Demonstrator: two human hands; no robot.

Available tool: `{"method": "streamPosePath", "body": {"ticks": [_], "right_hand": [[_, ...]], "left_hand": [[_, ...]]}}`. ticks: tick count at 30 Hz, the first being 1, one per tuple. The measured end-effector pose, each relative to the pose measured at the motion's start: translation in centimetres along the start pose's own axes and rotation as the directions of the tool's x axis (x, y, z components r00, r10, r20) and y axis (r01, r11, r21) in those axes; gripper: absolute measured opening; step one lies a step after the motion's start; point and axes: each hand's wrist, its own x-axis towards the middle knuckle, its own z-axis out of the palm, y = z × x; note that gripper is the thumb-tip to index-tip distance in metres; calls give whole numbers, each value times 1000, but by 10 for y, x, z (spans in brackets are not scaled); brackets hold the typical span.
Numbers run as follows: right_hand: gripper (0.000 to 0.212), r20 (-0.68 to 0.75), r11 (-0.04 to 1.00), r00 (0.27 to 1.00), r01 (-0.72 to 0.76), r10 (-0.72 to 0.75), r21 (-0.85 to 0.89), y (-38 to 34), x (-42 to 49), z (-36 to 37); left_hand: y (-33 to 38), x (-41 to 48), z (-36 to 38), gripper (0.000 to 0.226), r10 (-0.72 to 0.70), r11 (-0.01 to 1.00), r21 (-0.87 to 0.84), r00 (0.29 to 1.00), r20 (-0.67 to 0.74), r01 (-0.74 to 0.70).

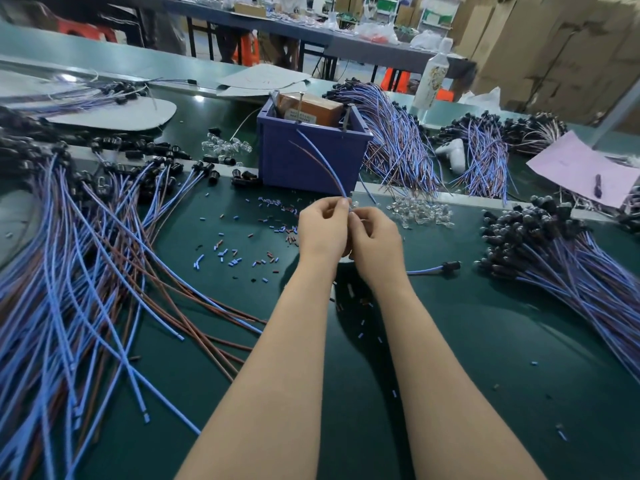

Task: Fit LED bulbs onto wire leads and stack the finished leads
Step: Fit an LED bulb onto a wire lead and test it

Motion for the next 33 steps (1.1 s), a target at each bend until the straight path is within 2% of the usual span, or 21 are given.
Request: {"method": "streamPosePath", "body": {"ticks": [3, 5, 9, 12, 14, 16, 18, 21, 25, 30, 33], "right_hand": [[12, -8, 996, 998, -56, 57, 75, 2, 2, 1], [13, -23, 990, 997, -70, 74, 120, 3, 1, 3], [18, -102, 970, 994, -22, 49, 243, 2, 2, 2], [20, -170, 867, 977, -30, 132, 498, 1, 7, -1], [18, -215, 818, 955, -46, 204, 573, 2, 10, -3], [19, -246, 832, 944, -48, 218, 553, 3, 12, -4], [20, -243, 883, 953, -48, 180, 466, 3, 10, -2], [25, -219, 959, 971, -36, 100, 282, 5, 6, 1], [31, -196, 987, 980, 5, 27, 162, 3, 2, 2], [34, -211, 991, 978, 28, 0, 133, 0, -1, 3], [28, -277, 983, 958, -17, 68, 181, 1, 2, 1]], "left_hand": [[0, 0, -1, 18, -25, 999, -21, 999, 30, 25], [0, 0, -1, 19, 7, 1000, -22, 1000, 14, -7], [-2, -3, 1, 18, 175, 982, 84, 984, -37, -171], [-1, -7, 4, 10, 292, 954, 100, 952, -90, -283], [-2, -9, 5, 8, 370, 923, 156, 922, -117, -351], [-3, -11, 8, 8, 429, 888, 229, 897, -107, -398], [-4, -12, 9, 8, 427, 881, 264, 900, -84, -394], [-5, -9, 5, 8, 338, 913, 275, 936, -101, -301], [-4, -8, 2, 8, 258, 947, 228, 958, -129, -225], [-2, -12, 3, 7, 295, 930, 270, 944, -146, -249], [0, -15, 5, 6, 351, 908, 288, 927, -129, -304]]}}
